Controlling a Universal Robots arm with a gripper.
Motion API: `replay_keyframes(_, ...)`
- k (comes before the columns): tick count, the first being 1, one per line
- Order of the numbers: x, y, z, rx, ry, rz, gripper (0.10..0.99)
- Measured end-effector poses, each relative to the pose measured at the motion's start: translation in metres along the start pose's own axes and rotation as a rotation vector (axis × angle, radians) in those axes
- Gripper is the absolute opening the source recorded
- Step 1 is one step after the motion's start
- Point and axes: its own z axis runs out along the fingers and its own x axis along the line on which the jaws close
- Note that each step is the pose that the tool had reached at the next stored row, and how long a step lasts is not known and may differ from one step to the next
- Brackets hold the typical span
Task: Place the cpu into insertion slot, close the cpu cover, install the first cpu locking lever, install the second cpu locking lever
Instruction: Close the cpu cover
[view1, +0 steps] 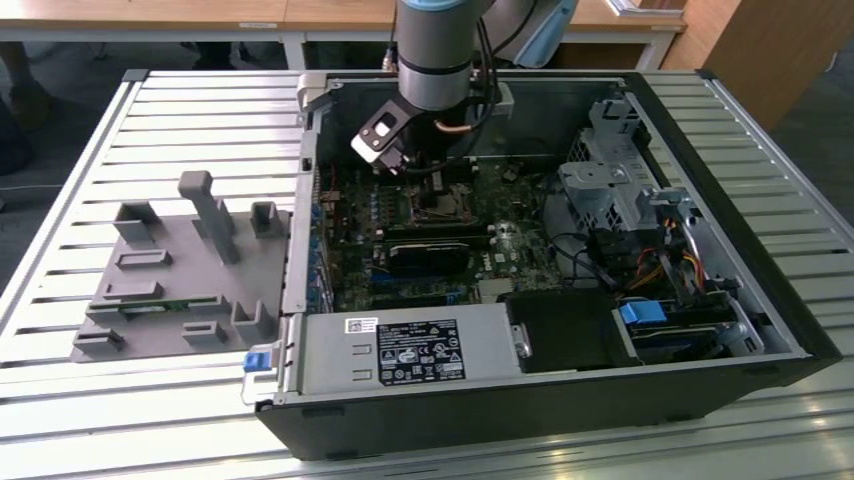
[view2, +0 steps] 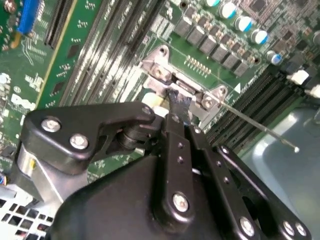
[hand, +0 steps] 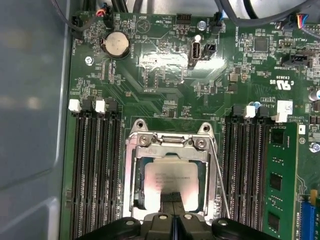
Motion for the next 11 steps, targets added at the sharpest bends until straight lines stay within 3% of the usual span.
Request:
replay_keyframes(5, 0.0058, 0.0013, -0.0016, -0.002, 0.0082, 0.000, 0.106)
replay_keyframes(11, 0.0062, 0.0019, -0.0242, -0.001, 0.0068, 0.000, 0.106)
